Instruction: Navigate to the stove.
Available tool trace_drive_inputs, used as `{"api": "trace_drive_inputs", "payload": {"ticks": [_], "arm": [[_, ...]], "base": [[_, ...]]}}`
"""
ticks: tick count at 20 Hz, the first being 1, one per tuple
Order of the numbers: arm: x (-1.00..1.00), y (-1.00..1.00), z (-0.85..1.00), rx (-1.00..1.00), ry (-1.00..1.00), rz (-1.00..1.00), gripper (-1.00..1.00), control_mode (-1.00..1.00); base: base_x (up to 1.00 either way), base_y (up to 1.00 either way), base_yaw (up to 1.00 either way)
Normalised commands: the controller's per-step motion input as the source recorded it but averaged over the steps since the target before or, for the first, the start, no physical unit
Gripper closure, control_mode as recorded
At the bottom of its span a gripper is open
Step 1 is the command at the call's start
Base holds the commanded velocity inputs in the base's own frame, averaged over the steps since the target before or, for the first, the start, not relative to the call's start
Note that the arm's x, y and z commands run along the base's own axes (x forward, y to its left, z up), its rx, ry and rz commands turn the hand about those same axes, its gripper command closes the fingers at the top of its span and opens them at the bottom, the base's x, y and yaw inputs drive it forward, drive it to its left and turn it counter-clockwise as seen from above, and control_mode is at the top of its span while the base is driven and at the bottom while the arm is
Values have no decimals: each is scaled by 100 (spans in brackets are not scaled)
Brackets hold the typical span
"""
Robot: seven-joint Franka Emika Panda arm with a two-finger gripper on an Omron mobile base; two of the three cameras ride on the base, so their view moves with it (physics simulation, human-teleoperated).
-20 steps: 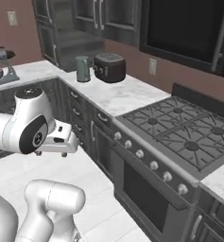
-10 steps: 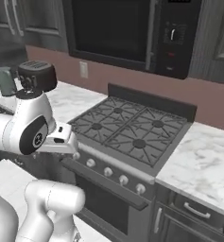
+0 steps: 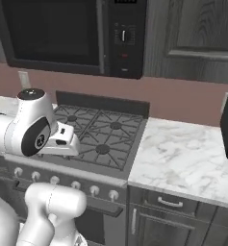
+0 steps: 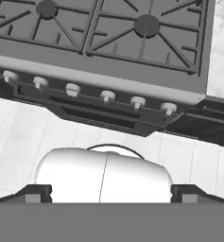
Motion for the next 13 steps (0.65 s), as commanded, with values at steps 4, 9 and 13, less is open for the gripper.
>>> {"api": "trace_drive_inputs", "payload": {"ticks": [4,9,13], "arm": [[0,0,0,0,0,0,-100,100],[0,0,0,0,0,0,-100,100],[0,0,0,0,0,0,-100,100]], "base": [[6,52,-36],[13,64,-21],[47,39,-8]]}}
